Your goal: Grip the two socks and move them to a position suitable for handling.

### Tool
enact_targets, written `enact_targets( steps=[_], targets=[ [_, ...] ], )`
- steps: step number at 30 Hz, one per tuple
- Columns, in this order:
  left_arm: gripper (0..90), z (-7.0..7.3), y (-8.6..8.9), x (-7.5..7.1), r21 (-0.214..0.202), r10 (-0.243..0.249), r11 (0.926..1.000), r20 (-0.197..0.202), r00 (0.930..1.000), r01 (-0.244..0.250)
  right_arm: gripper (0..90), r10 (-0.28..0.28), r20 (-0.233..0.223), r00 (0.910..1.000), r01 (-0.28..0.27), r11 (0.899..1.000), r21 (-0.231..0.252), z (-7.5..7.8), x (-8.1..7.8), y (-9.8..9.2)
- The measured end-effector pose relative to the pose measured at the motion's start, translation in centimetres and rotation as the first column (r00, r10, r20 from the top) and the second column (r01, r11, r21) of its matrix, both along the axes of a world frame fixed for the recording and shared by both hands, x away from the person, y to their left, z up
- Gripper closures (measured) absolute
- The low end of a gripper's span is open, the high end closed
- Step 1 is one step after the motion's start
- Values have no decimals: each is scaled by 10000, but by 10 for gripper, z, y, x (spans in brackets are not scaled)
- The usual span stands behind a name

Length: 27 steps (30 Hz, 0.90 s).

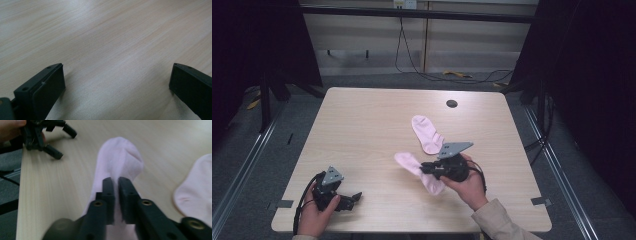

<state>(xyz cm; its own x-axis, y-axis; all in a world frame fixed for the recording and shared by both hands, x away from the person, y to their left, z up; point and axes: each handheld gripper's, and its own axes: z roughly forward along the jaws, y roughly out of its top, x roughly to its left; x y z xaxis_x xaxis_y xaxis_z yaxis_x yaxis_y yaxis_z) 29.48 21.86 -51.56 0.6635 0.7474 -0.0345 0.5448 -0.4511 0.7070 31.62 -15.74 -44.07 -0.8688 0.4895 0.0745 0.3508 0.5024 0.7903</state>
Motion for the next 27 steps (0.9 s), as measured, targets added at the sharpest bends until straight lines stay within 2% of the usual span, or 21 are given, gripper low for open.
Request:
enact_targets(
  steps=[1, 5, 9, 14, 16, 18, 19, 21, 23, 27],
  targets=[
    [0, 0, 0, 0, -8, 13, 10000, 8, 10000, -13, 591, -74, -74, 9999, 73, 9999, -122, -5, -1, 4],
    [0, 0, 0, -1, -30, 46, 10000, -9, 10000, -46, 533, -253, -1, 9997, 252, 9995, -208, -15, -9, 5],
    [0, 0, 0, -1, -21, 9, 10000, 14, 10000, -9, 530, -607, -157, 9980, 606, 9981, -100, -18, -12, -4],
    [0, 0, 0, -1, 27, 16, 10000, 22, 10000, -16, 582, -464, -268, 9986, 449, 9975, -547, -28, -25, -12],
    [0, 0, 0, -1, 27, 18, 10000, 24, 10000, -18, 617, -551, -331, 9979, 533, 9971, -537, -32, -27, -15],
    [0, 0, 0, -1, 27, 18, 10000, 26, 10000, -18, 655, -436, -654, 9969, 410, 9983, -414, -38, -28, -16],
    [0, 0, 0, -1, 26, 18, 10000, 24, 10000, -18, 666, -337, -805, 9962, 296, 9982, -514, -41, -30, -15],
    [0, 0, 0, -1, 29, 16, 10000, 23, 10000, -16, 664, -136, -750, 9971, 61, 9951, -991, -46, -35, -13],
    [0, 0, 0, -1, -11, 35, 10000, 10, 10000, -35, 660, -210, -775, 9968, 140, 9959, -890, -48, -38, -16],
    [0, 0, 0, -1, -13, 39, 10000, 14, 10000, -39, 692, -594, -737, 9955, 509, 9924, -1121, -53, -36, -26]
  ],
)
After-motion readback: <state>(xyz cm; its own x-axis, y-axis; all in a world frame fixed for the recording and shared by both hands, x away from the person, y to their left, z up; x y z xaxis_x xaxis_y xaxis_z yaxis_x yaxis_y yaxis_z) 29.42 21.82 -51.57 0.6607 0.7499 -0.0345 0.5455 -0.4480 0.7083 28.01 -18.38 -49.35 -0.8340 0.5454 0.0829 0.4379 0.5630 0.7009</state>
